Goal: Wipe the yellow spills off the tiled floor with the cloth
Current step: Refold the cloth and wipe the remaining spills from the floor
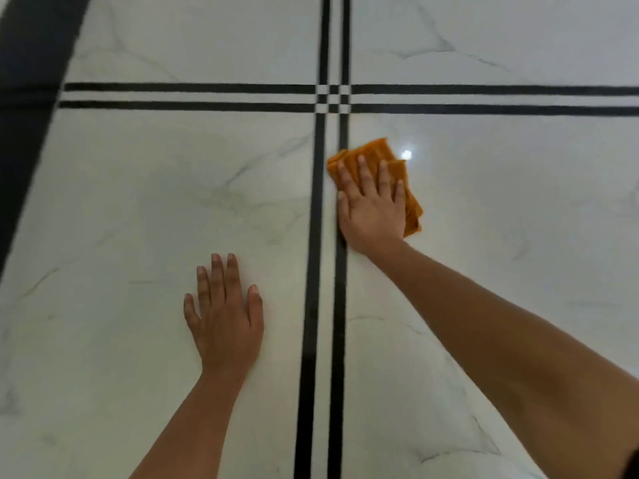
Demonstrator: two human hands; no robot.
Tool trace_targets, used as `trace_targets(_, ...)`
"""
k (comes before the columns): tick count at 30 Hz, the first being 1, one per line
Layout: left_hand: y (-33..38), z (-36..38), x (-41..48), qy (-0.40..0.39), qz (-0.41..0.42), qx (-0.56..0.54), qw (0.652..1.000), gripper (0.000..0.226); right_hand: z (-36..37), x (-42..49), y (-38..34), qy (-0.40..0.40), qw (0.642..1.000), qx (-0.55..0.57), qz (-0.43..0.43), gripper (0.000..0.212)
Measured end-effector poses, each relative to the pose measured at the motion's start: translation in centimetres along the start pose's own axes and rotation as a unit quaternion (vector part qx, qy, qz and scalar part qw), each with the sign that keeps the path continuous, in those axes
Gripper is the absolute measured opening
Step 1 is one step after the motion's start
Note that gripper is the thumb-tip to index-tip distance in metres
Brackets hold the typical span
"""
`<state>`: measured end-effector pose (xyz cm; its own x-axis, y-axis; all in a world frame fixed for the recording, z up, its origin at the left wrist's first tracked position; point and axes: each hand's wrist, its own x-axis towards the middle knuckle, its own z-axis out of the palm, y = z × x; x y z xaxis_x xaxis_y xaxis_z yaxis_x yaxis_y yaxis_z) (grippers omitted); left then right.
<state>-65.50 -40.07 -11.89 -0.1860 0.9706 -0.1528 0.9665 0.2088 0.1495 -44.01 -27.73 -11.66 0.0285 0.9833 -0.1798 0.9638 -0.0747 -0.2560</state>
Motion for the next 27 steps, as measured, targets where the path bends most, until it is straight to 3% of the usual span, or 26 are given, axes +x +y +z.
trace_targets(2,-2.1,-0.6,-0.5,0.012,-0.043,-0.011,0.999,0.063,1.5,-2.9,-5.8,-0.053,0.988,-0.002,-0.143,0.053)
trace_targets(3,-3.2,-1.0,-0.7,0.013,-0.064,-0.016,0.998,0.063,2.3,-4.6,-7.3,-0.082,0.964,-0.014,-0.254,0.056)
trace_targets(5,-4.9,-1.3,-1.0,0.010,-0.085,-0.019,0.996,0.064,2.6,-3.9,-7.2,-0.105,0.909,-0.067,-0.398,0.056)
trace_targets(6,-6.2,-1.5,-1.2,0.011,-0.096,-0.021,0.995,0.064,2.9,-2.1,-7.6,-0.072,0.907,-0.078,-0.409,0.054)
trace_targets(7,-7.1,-1.6,-1.3,0.010,-0.104,-0.021,0.994,0.065,2.9,0.1,-8.0,-0.030,0.931,-0.076,-0.355,0.052)
trace_targets(9,-8.8,-1.8,-1.2,0.011,-0.121,-0.026,0.992,0.067,2.7,2.4,-10.7,-0.025,0.985,-0.036,-0.168,0.051)
trace_targets(10,-9.9,-2.0,-1.0,0.016,-0.132,-0.031,0.991,0.067,3.3,2.1,-13.1,-0.033,0.993,-0.027,-0.110,0.051)
trace_targets(11,-10.6,-2.2,-0.6,0.023,-0.143,-0.035,0.989,0.067,3.7,0.9,-15.2,-0.039,0.992,-0.027,-0.121,0.054)
trace_targets(12,-11.6,-2.4,-0.2,0.032,-0.161,-0.044,0.985,0.065,4.2,-0.8,-17.3,-0.046,0.978,-0.032,-0.201,0.060)
trace_targets(14,-13.2,-2.9,1.0,0.045,-0.181,-0.056,0.981,0.063,5.4,-3.0,-17.5,-0.105,0.909,-0.067,-0.399,0.061)
trace_targets(16,-14.8,-3.2,1.8,0.054,-0.188,-0.061,0.979,0.063,5.5,0.3,-16.8,-0.085,0.862,-0.104,-0.489,0.054)
trace_targets(17,-15.7,-3.3,2.1,0.056,-0.191,-0.063,0.978,0.064,5.4,2.8,-17.5,-0.055,0.884,-0.098,-0.453,0.053)
trace_targets(19,-17.2,-3.0,2.4,0.057,-0.199,-0.061,0.976,0.064,5.1,6.3,-20.7,-0.013,0.964,-0.042,-0.263,0.047)
trace_targets(20,-17.8,-2.8,2.4,0.061,-0.198,-0.058,0.977,0.064,5.8,6.1,-22.8,-0.018,0.982,-0.034,-0.184,0.047)
trace_targets(21,-18.2,-2.8,2.6,0.067,-0.195,-0.054,0.977,0.064,6.2,4.9,-24.5,-0.025,0.983,-0.042,-0.178,0.048)
trace_targets(22,-18.7,-2.8,2.7,0.073,-0.191,-0.053,0.978,0.065,6.4,3.0,-25.9,-0.039,0.971,-0.045,-0.230,0.049)
trace_targets(25,-19.6,-3.1,3.4,0.074,-0.177,-0.043,0.980,0.064,7.0,0.2,-24.6,-0.110,0.860,-0.090,-0.489,0.056)
trace_targets(26,-19.7,-3.1,3.6,0.076,-0.179,-0.042,0.980,0.064,6.7,2.1,-24.1,-0.102,0.841,-0.105,-0.521,0.057)
trace_targets(27,-19.9,-3.2,3.9,0.077,-0.182,-0.042,0.979,0.064,6.5,4.6,-24.1,-0.075,0.856,-0.110,-0.499,0.056)
